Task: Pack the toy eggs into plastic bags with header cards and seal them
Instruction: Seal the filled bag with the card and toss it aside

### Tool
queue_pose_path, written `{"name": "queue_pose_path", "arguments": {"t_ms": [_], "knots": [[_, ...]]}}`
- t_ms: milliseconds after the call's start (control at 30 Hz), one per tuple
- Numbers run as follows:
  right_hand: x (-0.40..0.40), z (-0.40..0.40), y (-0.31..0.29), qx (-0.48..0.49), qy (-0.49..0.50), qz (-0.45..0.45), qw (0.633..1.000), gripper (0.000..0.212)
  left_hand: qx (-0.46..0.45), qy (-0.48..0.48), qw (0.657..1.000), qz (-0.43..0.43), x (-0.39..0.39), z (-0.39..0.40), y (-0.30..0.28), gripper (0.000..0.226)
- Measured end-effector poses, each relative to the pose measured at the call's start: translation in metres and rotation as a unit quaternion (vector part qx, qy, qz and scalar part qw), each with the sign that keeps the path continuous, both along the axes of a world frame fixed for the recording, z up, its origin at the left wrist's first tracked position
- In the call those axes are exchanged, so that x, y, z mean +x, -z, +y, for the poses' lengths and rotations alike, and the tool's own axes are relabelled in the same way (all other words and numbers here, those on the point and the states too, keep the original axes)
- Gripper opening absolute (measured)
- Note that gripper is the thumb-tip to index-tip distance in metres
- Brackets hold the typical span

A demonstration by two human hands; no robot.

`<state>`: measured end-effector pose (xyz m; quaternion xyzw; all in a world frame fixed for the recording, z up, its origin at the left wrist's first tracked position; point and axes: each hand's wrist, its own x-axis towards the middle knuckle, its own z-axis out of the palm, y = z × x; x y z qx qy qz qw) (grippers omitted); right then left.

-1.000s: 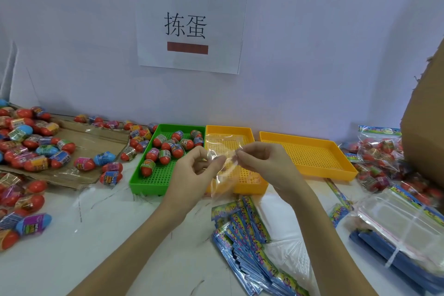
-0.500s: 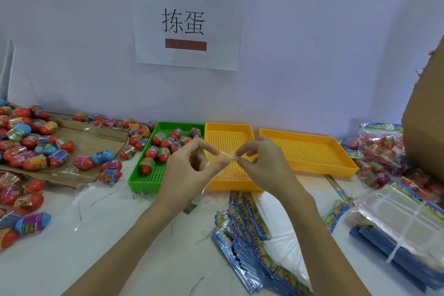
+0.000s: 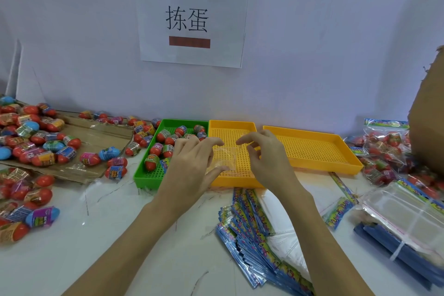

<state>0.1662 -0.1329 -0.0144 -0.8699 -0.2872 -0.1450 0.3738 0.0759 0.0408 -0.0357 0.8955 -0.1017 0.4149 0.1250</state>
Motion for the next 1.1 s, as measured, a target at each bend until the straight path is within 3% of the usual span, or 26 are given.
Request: {"name": "queue_pose_path", "arguments": {"t_ms": [100,200,333,467,567,700,833,933,1100], "knots": [[-0.003,0.004,-0.002,0.064,0.003,-0.042,0.997,0.028,-0.027,-0.019,0.999,0.003,-0.001,0.000,-0.001,0.051],[-0.003,0.006,-0.002,0.052,0.007,-0.051,0.997,0.019,-0.056,-0.006,0.998,0.013,-0.001,-0.002,-0.003,0.051],[-0.007,0.009,-0.003,0.108,-0.077,0.030,0.991,0.009,-0.083,0.006,0.996,0.018,-0.001,-0.002,-0.003,0.050],[-0.013,0.016,-0.003,0.181,-0.155,0.151,0.959,0.017,-0.086,-0.003,0.996,0.021,0.001,0.000,-0.001,0.048],[-0.009,0.015,-0.001,0.149,-0.129,0.145,0.970,0.008,-0.107,-0.012,0.994,0.019,0.002,0.002,-0.001,0.046],[-0.002,0.009,0.002,0.042,-0.133,0.105,0.985,0.024,-0.158,-0.023,0.987,0.036,0.001,0.003,-0.002,0.045],[-0.001,0.010,0.005,0.063,-0.137,0.098,0.984,0.009,-0.182,-0.009,0.983,0.040,0.001,0.005,-0.003,0.044],[0.002,0.005,0.003,0.072,-0.131,0.127,0.981,0.009,-0.198,0.001,0.979,0.053,0.002,0.008,-0.004,0.047],[0.007,-0.001,0.008,0.072,-0.037,0.212,0.974,0.011,-0.132,-0.030,0.989,0.063,0.002,0.015,-0.004,0.043]]}}
